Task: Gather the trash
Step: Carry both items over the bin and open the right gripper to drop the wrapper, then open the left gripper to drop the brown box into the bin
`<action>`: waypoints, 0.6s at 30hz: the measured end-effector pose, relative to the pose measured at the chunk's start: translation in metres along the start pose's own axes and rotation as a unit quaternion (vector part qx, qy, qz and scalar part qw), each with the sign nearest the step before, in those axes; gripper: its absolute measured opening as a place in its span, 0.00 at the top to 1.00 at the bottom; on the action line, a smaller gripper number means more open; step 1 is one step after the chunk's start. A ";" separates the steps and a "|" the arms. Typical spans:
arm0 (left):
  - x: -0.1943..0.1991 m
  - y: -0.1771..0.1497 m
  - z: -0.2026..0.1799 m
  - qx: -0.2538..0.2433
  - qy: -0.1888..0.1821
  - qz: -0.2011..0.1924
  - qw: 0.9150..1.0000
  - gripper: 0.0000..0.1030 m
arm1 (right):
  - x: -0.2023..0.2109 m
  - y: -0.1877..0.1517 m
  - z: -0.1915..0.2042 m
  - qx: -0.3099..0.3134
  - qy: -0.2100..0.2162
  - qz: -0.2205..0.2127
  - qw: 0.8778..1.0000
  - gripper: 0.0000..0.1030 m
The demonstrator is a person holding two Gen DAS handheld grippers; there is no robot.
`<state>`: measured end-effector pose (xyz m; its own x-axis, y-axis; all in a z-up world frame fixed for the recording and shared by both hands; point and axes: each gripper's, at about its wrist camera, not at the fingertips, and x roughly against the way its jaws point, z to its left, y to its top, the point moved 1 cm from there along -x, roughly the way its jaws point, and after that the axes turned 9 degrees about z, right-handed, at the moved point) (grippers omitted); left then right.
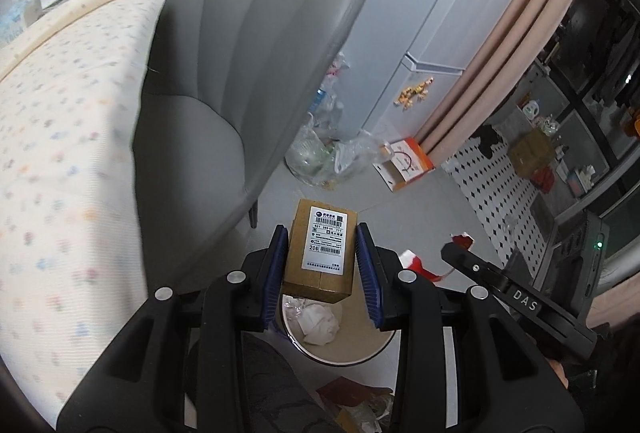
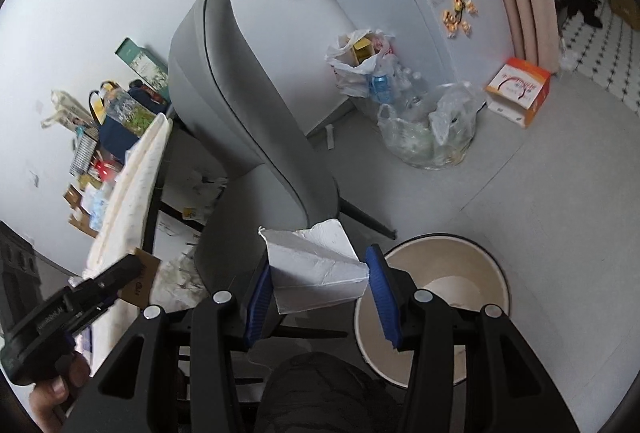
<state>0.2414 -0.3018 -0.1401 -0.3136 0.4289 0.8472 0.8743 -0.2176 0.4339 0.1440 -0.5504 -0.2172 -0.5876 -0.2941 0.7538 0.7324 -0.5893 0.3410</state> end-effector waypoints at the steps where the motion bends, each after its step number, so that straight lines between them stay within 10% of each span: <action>1: -0.003 0.000 -0.002 -0.001 0.000 0.002 1.000 0.66 | -0.001 0.000 -0.003 -0.003 0.003 0.000 1.000 0.41; 16: -0.050 -0.005 -0.061 -0.047 -0.033 0.061 0.997 0.66 | 0.065 -0.003 -0.053 -0.059 -0.030 -0.053 0.996 0.24; 18: -0.056 -0.007 -0.071 -0.051 -0.051 0.070 0.995 0.51 | 0.081 -0.001 -0.059 -0.064 -0.034 -0.068 0.995 0.22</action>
<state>0.2261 -0.3864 -0.1685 -0.1489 0.4734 0.8682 0.8625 -0.3673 0.3482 0.0751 -0.6181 -0.1896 -0.6507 -0.1565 0.7430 0.5952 -0.7127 0.3712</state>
